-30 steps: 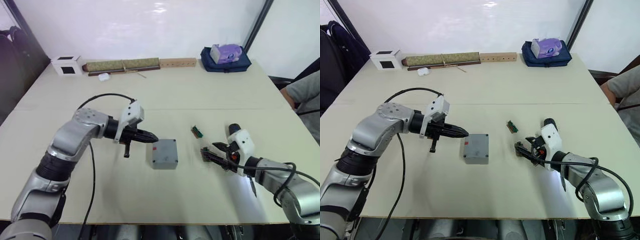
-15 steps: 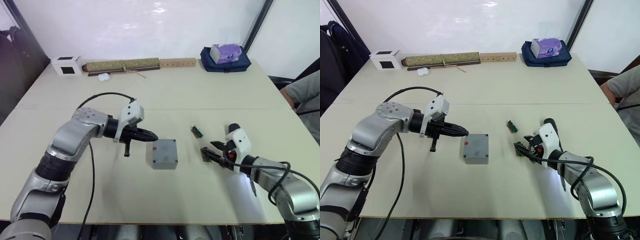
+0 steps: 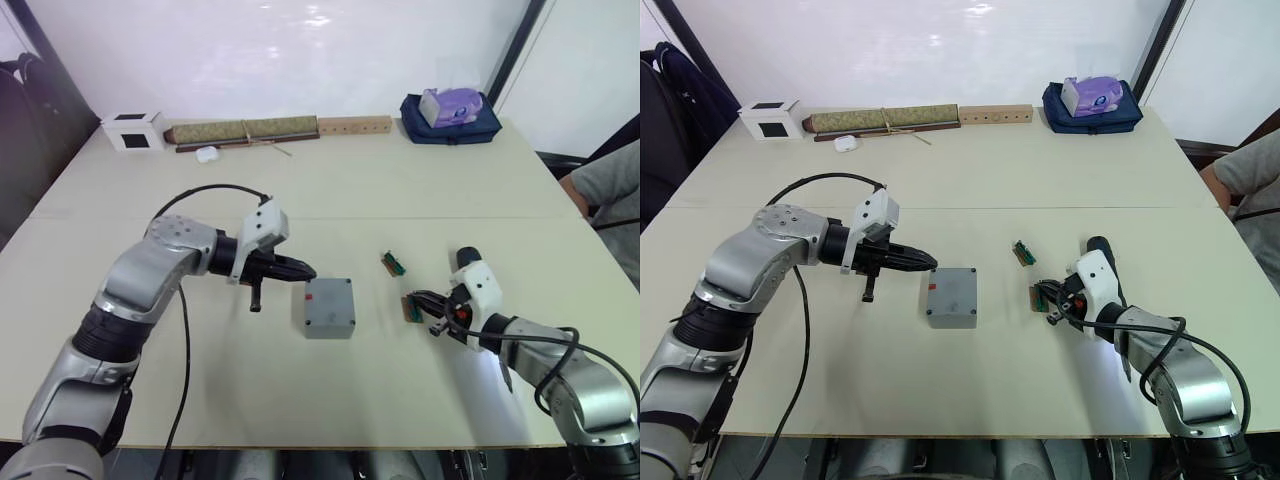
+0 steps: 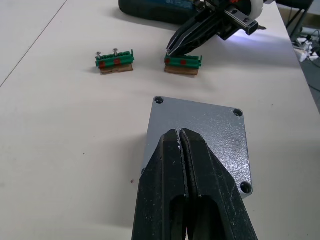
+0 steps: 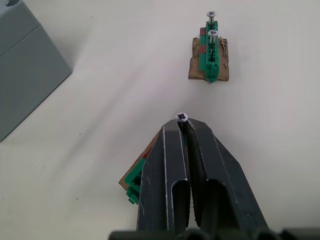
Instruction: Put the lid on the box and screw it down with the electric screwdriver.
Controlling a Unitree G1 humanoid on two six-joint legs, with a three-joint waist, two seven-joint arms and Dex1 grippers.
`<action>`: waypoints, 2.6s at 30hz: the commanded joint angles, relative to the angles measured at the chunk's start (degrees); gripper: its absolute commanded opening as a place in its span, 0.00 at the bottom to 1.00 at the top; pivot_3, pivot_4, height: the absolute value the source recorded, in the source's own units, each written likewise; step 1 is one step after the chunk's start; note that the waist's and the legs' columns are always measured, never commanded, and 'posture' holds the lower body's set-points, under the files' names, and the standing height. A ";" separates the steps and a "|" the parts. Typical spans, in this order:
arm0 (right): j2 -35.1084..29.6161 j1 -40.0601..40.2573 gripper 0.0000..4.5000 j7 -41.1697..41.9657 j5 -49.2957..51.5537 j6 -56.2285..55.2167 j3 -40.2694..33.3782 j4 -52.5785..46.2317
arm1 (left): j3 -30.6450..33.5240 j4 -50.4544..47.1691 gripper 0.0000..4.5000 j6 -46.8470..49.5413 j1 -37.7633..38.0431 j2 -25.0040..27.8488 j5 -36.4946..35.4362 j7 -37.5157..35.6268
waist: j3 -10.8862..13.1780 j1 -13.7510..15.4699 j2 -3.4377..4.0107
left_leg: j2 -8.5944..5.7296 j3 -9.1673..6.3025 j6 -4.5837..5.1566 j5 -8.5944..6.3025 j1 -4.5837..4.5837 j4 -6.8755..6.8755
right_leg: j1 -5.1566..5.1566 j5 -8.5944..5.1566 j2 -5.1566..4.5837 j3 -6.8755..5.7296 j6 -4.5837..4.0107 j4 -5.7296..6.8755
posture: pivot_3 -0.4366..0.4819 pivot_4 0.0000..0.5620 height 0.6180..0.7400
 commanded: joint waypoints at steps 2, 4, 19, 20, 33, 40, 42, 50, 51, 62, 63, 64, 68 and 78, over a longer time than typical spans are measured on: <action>0.02 -0.88 0.01 -0.16 0.09 -0.14 -0.03 -1.81 | -0.24 -0.23 0.00 -1.05 -0.58 0.06 -0.11 -0.25 | 0.00 0.00 0.00 | 0.00 0.00 0.00 0.00 0.00 0.00 | 0.00 0.00 0.00 0.00 0.00 0.00 | 0.48 0.27 1.00; -0.01 -0.97 0.01 -0.11 0.23 -0.06 -0.24 -2.10 | -0.25 -0.07 0.00 -1.06 -0.54 0.00 -0.13 -0.29 | 0.00 0.00 0.00 | 0.00 0.00 0.00 0.00 0.00 0.00 | 0.00 0.00 0.00 0.00 0.00 0.00 | 0.48 0.27 1.00; 0.15 -0.13 0.01 0.64 5.04 0.01 -4.85 -5.04 | -0.83 -0.87 0.00 -0.39 0.64 -0.54 -0.66 1.05 | 0.00 0.01 0.00 | 0.00 0.00 0.00 0.00 0.00 0.00 | 0.00 0.00 0.00 0.00 0.00 0.00 | 0.48 0.27 1.00; -0.67 0.14 0.01 0.89 3.54 -0.76 -3.49 -4.86 | -0.86 -0.59 0.00 -0.50 0.56 -0.53 -0.63 0.99 | 0.00 0.00 0.00 | 0.00 0.00 0.00 0.00 0.00 0.00 | 0.00 0.00 0.00 0.00 0.00 0.00 | 0.48 0.27 1.00; 1.55 -6.66 0.01 -0.71 5.61 0.22 -0.89 -9.07 | 0.37 1.06 0.00 -0.02 1.12 0.95 -0.87 0.84 | 0.00 -0.19 0.00 | 0.01 -0.01 0.00 0.00 0.00 0.00 | 0.00 0.00 0.00 0.00 0.00 0.00 | 0.48 0.27 1.00; 5.51 -12.72 0.01 -2.14 6.52 2.74 6.49 -10.55 | 1.85 0.37 0.00 1.39 3.02 1.93 -1.71 2.31 | 0.00 0.05 0.00 | 0.05 -0.05 0.00 0.00 0.00 -0.03 | -0.02 -0.02 0.03 -0.03 -0.04 0.01 | 0.48 0.27 1.00; 6.16 -13.64 0.01 -2.06 5.65 2.35 8.74 -9.59 | 2.04 0.27 0.00 1.57 3.22 1.85 -1.84 2.62 | 0.01 0.10 0.00 | 0.03 -0.04 0.00 0.00 -0.02 -0.01 | -0.02 -0.02 -0.03 -0.03 -0.04 0.01 | 0.48 0.27 1.00; 6.13 -14.28 0.01 -0.79 3.35 0.33 11.95 -6.51 | 2.78 -1.02 0.00 2.49 4.30 2.03 -3.17 3.90 | 0.01 -0.08 0.00 | 0.01 -0.03 0.00 0.00 -0.02 0.01 | -0.02 -0.02 -0.03 -0.03 -0.04 0.01 | 0.48 0.27 1.00; 5.92 -14.04 0.01 -0.59 3.06 0.03 12.04 -6.24 | 2.96 -1.30 0.00 2.75 4.58 2.03 -3.50 4.11 | 0.01 -0.16 0.00 | 0.01 -0.03 0.00 0.00 -0.01 0.00 | -0.02 -0.02 -0.02 -0.03 -0.04 0.01 | 0.48 0.27 1.00; 4.31 -12.11 0.01 1.14 2.33 -0.23 11.46 -6.26 | 2.83 -3.18 0.00 3.52 5.87 2.12 -4.47 5.47 | 0.01 -0.06 0.00 | 0.01 -0.03 0.00 0.00 -0.01 0.00 | -0.02 -0.02 -0.03 -0.03 -0.04 0.01 | 0.48 0.27 1.00; 4.35 -12.05 0.01 1.11 2.33 -0.18 11.50 -6.37 | 2.74 -3.10 0.00 3.50 5.77 2.05 -4.44 5.48 | 0.01 -0.07 0.00 | 0.01 -0.03 0.00 0.00 -0.01 0.00 | -0.02 -0.02 -0.03 -0.03 -0.04 0.01 | 0.48 0.27 1.00; 4.49 -12.00 0.01 1.01 2.33 -0.10 11.65 -6.43 | 2.61 -2.93 0.00 3.40 5.67 1.98 -4.36 5.46 | 0.01 -0.07 0.00 | 0.01 -0.03 0.00 0.00 -0.01 0.00 | -0.02 -0.02 -0.03 -0.03 -0.04 0.01 | 0.48 0.27 1.00; 4.82 -12.10 0.01 0.76 2.17 0.00 12.17 -6.45 | 2.28 -2.44 0.00 3.03 5.46 1.84 -4.14 5.38 | 0.01 -0.07 0.00 | 0.01 -0.03 0.00 0.00 -0.01 0.00 | -0.02 -0.02 -0.03 -0.03 -0.04 0.01 | 0.48 0.27 1.00; 4.46 -12.06 0.01 1.21 2.19 0.17 12.29 -6.77 | 1.89 -0.82 0.00 1.74 5.21 1.69 -3.60 4.98 | 0.01 -0.08 0.00 | 0.01 -0.03 0.00 0.00 -0.01 0.00 | -0.02 -0.02 -0.02 -0.03 -0.04 0.01 | 0.48 0.27 1.00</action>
